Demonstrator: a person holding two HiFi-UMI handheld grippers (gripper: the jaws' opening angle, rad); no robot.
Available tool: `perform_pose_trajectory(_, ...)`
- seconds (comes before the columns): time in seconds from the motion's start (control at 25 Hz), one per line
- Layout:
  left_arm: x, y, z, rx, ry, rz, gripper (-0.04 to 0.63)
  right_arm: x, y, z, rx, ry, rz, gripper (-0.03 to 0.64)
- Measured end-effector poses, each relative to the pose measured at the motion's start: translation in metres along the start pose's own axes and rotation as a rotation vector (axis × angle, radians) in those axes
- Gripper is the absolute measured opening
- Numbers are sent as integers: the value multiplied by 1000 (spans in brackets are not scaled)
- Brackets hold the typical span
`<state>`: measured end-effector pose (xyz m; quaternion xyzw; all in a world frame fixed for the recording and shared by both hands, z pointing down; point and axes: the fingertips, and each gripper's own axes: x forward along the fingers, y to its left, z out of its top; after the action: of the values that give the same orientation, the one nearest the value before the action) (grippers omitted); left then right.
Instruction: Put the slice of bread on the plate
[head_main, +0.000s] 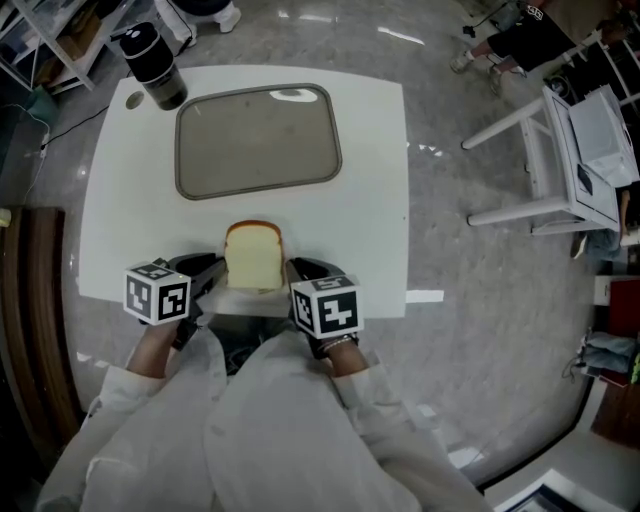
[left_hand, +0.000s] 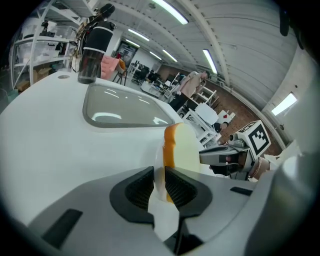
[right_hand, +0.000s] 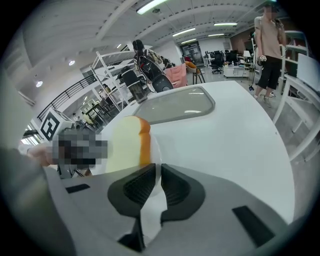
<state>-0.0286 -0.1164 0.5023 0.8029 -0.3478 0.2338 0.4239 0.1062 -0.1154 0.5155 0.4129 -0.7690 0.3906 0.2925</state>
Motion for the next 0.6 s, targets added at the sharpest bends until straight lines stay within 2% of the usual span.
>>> perform_pose_trajectory(0.28,3,19,15,-15,34,-29,75,17,4,20,4,29,4,44)
perform_pose_trajectory(0.6,-2,38,32,-70,57,-85,75,24,14,46,32,52,24,40)
